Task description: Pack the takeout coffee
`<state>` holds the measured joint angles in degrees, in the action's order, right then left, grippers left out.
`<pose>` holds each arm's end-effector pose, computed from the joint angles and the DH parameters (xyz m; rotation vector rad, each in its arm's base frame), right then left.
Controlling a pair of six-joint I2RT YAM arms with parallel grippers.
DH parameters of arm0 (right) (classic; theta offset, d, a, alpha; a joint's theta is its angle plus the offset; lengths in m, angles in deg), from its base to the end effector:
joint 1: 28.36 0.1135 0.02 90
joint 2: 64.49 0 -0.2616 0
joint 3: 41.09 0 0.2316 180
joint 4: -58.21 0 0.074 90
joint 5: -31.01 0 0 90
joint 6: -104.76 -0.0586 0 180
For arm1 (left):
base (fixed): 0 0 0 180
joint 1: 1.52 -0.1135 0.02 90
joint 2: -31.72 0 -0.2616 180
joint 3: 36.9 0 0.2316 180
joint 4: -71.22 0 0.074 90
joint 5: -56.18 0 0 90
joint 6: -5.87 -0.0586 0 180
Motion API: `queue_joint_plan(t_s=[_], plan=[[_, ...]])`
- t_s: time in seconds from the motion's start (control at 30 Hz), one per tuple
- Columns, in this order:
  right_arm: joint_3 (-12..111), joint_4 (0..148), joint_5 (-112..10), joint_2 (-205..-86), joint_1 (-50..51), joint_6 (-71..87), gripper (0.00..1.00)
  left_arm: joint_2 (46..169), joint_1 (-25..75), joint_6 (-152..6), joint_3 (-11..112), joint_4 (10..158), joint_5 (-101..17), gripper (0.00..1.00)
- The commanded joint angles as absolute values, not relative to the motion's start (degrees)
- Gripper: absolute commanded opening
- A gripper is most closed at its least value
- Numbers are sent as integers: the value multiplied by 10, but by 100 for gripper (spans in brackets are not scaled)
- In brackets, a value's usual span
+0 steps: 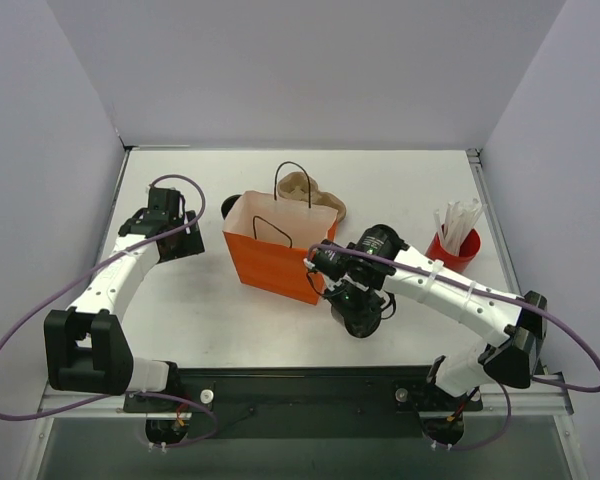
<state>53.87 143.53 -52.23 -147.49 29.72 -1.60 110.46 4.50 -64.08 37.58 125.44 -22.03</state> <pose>0.1277 0.2180 0.2945 -1.0760 2.7521 0.4003 0.2683 -0.0163 0.2409 -0.3866 2.5314 0.0946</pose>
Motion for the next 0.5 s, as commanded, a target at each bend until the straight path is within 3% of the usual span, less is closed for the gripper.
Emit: queue_joint_plan(t_s=[0.0,0.47], plan=[[498,1605,-468,-1477,278,-54,0,1090,45,-651,375,1235,-220,87],[448,1604,-431,-1507,243,-46,0,1094,45,-644,372,1228,-211,88]])
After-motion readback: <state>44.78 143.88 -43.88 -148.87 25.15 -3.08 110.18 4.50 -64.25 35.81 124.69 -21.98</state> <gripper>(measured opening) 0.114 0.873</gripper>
